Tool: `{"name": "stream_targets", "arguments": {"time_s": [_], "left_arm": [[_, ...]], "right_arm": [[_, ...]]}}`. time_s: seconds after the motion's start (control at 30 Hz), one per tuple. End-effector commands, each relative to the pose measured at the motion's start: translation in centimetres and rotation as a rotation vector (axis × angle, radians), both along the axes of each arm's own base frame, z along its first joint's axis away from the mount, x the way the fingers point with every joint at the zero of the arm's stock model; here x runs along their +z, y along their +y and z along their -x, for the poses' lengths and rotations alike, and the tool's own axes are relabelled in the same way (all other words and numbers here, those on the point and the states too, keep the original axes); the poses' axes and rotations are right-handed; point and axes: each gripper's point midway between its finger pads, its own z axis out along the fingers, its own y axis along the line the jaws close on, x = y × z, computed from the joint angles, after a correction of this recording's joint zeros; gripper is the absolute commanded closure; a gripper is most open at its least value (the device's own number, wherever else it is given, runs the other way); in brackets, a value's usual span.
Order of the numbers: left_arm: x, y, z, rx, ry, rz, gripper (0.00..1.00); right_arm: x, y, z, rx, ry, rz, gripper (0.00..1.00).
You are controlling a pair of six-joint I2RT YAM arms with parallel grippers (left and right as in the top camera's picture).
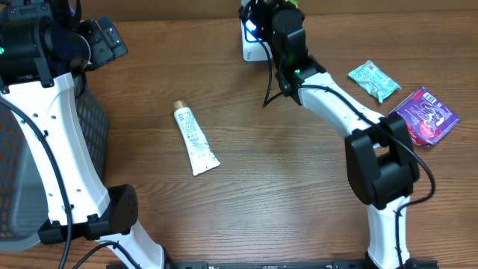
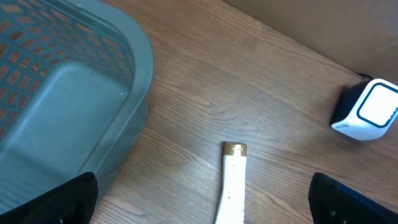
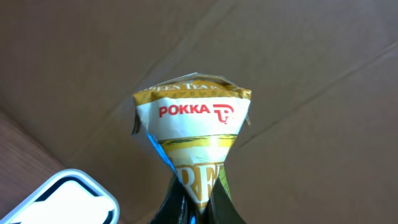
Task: Scan the item barcode
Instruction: 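Hold the green tea pack in front of the scanner window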
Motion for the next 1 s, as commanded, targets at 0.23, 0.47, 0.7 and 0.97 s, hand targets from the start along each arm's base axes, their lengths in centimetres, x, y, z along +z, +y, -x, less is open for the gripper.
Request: {"name": "stream_targets", "arguments": {"time_s": [0.23,0.47,0.7,0.97], "left_arm": [[-0.2,0.1,-0.1,0.012,0.003,0.012,0.00],[-0.2,0.1,-0.1,0.012,0.003,0.012,0.01],[-0.2,0.1,-0.1,0.012,0.003,0.012,0.00],[-0.2,0.1,-0.1,0.012,0.003,0.012,0.00]], "right_arm": [[-3.4,3.5,-0.4,0.089,-0.102,0.332,0.96],[-5.6,4.3,-0.7,0.118,-0.138,0.435,0.96],[-6.5,4.7,-0.6,0.145,-0.111,0.436,0.96],[-7.0,5.6,-0.2,0.177,-0.099,0.441,0.96]]}}
